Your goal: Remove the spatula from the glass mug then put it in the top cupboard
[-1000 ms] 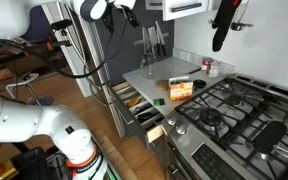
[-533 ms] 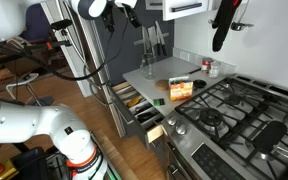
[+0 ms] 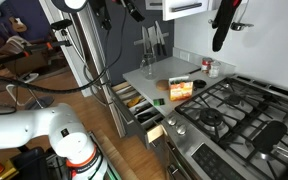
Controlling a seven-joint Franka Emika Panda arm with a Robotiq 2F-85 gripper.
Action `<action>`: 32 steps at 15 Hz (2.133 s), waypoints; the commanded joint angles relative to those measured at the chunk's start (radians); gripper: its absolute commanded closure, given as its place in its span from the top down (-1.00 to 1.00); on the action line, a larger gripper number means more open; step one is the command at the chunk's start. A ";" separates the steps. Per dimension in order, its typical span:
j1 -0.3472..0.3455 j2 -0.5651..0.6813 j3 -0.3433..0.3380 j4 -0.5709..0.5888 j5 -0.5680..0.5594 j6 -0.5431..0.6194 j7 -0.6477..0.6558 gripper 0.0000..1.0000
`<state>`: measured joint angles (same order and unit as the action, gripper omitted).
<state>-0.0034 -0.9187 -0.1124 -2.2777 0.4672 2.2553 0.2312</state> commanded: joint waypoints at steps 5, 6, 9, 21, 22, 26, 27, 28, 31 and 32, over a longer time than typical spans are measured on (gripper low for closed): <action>0.035 0.036 -0.041 0.011 -0.039 0.233 -0.264 1.00; 0.044 0.046 -0.039 0.009 -0.042 0.278 -0.285 1.00; 0.087 0.084 -0.042 0.010 -0.051 0.407 -0.346 1.00; 0.315 0.181 -0.120 0.042 -0.062 0.576 -0.407 1.00; 0.337 0.176 -0.124 0.047 -0.056 0.552 -0.406 1.00; 0.427 0.174 -0.133 0.089 -0.014 0.435 -0.421 1.00; 0.448 0.184 -0.134 0.101 0.000 0.422 -0.429 1.00; 0.475 0.199 -0.138 0.115 0.018 0.426 -0.443 1.00; 0.546 0.249 -0.151 0.148 0.075 0.482 -0.487 1.00; 0.572 0.272 -0.158 0.162 0.098 0.512 -0.511 1.00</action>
<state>0.4869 -0.7117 -0.2340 -2.1672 0.4992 2.7164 -0.2103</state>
